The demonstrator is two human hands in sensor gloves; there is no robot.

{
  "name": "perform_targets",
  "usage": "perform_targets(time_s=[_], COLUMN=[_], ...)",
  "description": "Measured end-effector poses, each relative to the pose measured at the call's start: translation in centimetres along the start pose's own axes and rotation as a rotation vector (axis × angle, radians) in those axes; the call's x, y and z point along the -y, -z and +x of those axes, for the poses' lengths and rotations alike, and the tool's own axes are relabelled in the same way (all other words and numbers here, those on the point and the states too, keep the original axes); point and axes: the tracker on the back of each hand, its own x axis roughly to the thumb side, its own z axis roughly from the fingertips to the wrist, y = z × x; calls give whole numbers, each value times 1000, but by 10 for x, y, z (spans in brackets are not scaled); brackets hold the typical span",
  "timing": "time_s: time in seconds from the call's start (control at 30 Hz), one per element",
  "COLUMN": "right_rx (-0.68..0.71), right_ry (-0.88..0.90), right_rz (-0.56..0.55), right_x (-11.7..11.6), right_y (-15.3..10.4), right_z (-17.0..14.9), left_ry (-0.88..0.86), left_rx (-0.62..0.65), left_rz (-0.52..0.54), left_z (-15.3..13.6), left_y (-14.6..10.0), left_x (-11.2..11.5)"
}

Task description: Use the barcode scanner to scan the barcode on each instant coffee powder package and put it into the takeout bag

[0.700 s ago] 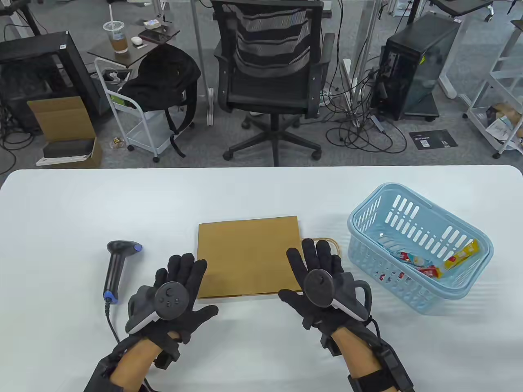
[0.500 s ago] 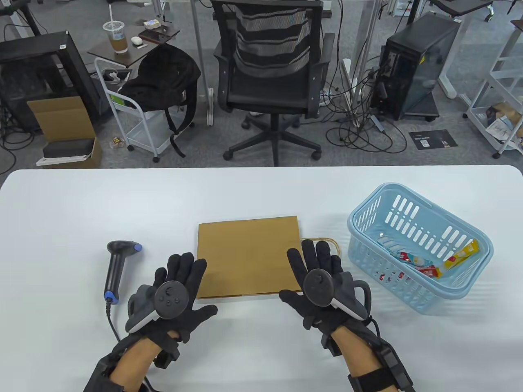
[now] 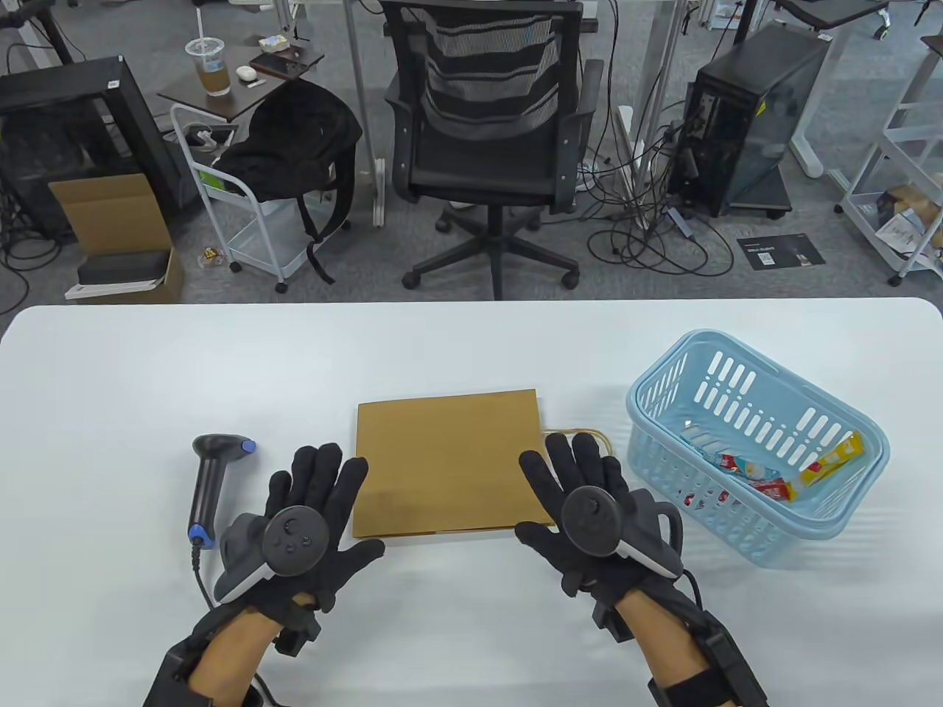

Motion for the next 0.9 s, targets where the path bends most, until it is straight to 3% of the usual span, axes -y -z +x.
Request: perform_targets(time_s=[0.1, 0.17, 0.3, 0.5, 0.9], right_rx=[-49, -59, -135, -199, -221], right_ry=[-19, -29, 4, -10, 29], right_rz=[89, 43, 132, 68, 6], right_x=[0, -2, -16, -11, -9], right_y=[-2, -1, 3, 3, 5], right_z=[-7, -11, -22, -37, -44], left_ry=[18, -3, -43, 7, 166], left_rx=[3, 5, 15, 91, 122], left_rz=[-1, -5, 6, 53, -94], left_z=[3, 4, 14, 39, 99], left_y=[2, 4, 8, 12, 59], left_x=[4, 7, 9, 6, 23])
